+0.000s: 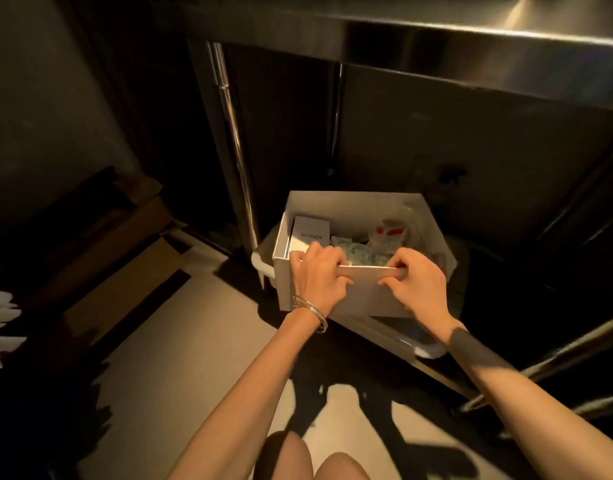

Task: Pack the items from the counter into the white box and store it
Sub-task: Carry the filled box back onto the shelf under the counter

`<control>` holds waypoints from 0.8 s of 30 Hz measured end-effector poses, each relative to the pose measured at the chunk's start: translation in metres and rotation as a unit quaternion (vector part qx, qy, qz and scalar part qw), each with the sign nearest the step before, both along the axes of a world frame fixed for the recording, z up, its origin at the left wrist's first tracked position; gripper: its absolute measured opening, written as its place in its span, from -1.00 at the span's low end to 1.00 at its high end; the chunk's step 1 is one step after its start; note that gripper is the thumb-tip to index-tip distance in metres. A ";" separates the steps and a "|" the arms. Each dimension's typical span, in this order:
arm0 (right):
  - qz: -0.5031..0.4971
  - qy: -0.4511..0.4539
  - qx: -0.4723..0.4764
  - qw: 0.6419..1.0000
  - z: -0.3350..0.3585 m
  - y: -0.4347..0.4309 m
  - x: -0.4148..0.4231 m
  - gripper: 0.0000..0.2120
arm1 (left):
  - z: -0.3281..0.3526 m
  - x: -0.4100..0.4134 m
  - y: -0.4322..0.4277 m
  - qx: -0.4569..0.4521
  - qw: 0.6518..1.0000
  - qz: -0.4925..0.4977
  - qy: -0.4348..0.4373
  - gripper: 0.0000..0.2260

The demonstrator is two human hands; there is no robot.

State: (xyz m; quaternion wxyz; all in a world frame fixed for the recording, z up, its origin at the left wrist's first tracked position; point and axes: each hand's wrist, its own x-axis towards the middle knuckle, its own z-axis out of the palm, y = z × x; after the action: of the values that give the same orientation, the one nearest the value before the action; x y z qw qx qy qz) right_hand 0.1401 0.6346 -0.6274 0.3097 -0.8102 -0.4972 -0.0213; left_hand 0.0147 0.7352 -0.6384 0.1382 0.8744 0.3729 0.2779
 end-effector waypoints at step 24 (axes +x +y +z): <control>-0.176 0.048 -0.055 0.982 -0.140 0.018 0.062 -0.77 | -0.151 0.108 0.056 -0.101 0.980 -0.084 0.152 -0.75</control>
State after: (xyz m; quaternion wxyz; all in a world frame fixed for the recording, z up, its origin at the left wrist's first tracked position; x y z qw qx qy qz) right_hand 0.2020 0.6530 -0.7678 0.2796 -0.9010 -0.3315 -0.0091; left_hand 0.1231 0.7911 -0.7891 0.1901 0.9163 0.3408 0.0898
